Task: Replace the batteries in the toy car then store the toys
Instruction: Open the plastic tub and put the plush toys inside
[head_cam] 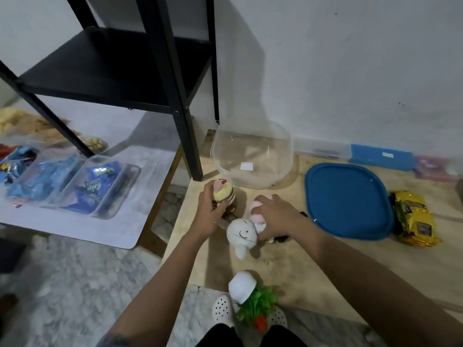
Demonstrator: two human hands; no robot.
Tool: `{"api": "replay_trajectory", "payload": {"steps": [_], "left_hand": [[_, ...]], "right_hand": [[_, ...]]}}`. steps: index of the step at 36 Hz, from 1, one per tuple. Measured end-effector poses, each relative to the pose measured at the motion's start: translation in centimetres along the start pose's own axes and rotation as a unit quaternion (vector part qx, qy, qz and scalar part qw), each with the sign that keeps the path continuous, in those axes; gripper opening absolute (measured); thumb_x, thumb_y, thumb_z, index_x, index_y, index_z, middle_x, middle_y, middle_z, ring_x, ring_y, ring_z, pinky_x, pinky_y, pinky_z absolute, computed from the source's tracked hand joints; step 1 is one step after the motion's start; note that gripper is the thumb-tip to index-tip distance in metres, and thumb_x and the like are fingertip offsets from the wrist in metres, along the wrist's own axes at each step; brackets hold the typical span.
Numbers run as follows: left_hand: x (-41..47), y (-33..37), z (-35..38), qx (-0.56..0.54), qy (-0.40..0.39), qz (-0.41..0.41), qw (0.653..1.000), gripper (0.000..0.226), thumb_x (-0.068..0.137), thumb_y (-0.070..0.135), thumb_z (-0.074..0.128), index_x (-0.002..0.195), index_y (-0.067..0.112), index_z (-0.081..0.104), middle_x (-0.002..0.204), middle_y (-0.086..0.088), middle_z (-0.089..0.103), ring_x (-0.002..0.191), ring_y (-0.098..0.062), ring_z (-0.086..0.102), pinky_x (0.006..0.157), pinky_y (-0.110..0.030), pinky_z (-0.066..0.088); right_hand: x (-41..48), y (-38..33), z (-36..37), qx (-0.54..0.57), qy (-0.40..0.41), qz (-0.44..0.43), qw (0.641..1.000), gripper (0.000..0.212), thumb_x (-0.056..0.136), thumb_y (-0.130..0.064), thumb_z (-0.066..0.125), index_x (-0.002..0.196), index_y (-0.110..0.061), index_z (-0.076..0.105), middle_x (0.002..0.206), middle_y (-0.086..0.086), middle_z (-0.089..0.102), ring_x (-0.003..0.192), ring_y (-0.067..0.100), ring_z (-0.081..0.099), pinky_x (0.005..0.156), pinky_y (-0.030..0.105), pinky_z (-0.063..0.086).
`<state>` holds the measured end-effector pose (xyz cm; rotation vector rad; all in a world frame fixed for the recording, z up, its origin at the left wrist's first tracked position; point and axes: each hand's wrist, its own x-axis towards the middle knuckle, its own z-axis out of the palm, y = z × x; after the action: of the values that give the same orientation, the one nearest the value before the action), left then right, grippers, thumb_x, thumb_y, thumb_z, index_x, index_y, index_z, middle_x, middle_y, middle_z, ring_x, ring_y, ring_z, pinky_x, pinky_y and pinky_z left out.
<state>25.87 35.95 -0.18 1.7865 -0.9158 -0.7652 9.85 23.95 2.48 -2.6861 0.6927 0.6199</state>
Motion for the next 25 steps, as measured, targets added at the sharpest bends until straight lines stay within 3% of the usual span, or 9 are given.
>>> {"api": "replay_trajectory", "payload": {"steps": [5,8,11,15,19,22,25], "left_hand": [[-0.2,0.8,0.9,-0.039,0.023,0.003,0.999,0.051,0.083,0.032,0.054,0.131,0.031,0.037,0.127,-0.002,0.046,0.119,-0.015,0.047,0.102,-0.04,0.044],[0.2,1.8,0.7,-0.044,0.018,0.042,0.998,0.048,0.084,0.032,0.054,0.129,0.035,0.038,0.128,0.0,0.046,0.119,-0.011,0.047,0.101,-0.038,0.045],[1.3,2.9,0.1,-0.048,0.022,0.085,0.995,0.051,0.084,0.038,0.054,0.132,0.035,0.037,0.13,0.0,0.046,0.121,-0.013,0.047,0.1,-0.044,0.046],[2.8,4.5,-0.2,-0.05,0.045,0.114,0.991,0.052,0.082,0.041,0.052,0.131,0.034,0.037,0.128,0.0,0.046,0.118,-0.015,0.05,0.096,-0.048,0.048],[4.8,6.1,-0.4,0.015,0.059,0.137,0.989,0.053,0.084,0.048,0.05,0.134,0.04,0.034,0.123,0.008,0.04,0.111,-0.016,0.053,0.084,-0.043,0.055],[6.7,6.6,-0.5,0.112,0.069,0.153,0.979,0.051,0.087,0.045,0.048,0.135,0.041,0.031,0.131,-0.001,0.037,0.115,-0.02,0.049,0.089,-0.033,0.047],[8.5,6.8,-0.6,0.235,0.062,0.155,0.958,0.052,0.092,0.036,0.05,0.14,0.033,0.031,0.134,-0.011,0.037,0.116,-0.029,0.046,0.09,-0.036,0.043]], "right_hand": [[-1.4,1.2,-1.8,0.057,0.028,0.003,0.998,0.054,0.065,-0.051,0.069,0.114,-0.034,0.055,0.123,-0.008,0.046,0.108,0.024,0.045,0.08,0.03,0.04],[-2.2,2.2,-4.3,0.145,0.035,-0.032,0.988,0.043,0.058,-0.044,0.07,0.1,-0.037,0.063,0.113,-0.01,0.053,0.1,0.017,0.054,0.082,0.032,0.048],[-2.7,3.2,-6.7,0.218,0.062,-0.061,0.972,0.042,0.061,-0.028,0.077,0.1,-0.035,0.065,0.113,-0.011,0.056,0.1,0.008,0.056,0.086,0.026,0.048],[-2.6,4.9,-8.7,0.276,0.15,-0.069,0.947,0.039,0.058,-0.029,0.071,0.097,-0.032,0.069,0.115,-0.011,0.057,0.1,0.008,0.058,0.087,0.027,0.049],[-1.6,5.6,-9.7,0.321,0.242,-0.027,0.915,0.042,0.056,-0.032,0.069,0.098,-0.027,0.07,0.117,-0.008,0.057,0.104,0.01,0.058,0.09,0.032,0.049],[0.0,6.0,-9.4,0.305,0.268,0.008,0.914,0.049,0.054,-0.042,0.066,0.101,-0.028,0.069,0.119,-0.011,0.055,0.106,0.011,0.055,0.091,0.034,0.048],[1.8,6.5,-8.6,0.272,0.276,0.042,0.921,0.051,0.055,-0.049,0.064,0.104,-0.035,0.064,0.121,-0.015,0.051,0.11,0.017,0.05,0.09,0.042,0.048]]}}
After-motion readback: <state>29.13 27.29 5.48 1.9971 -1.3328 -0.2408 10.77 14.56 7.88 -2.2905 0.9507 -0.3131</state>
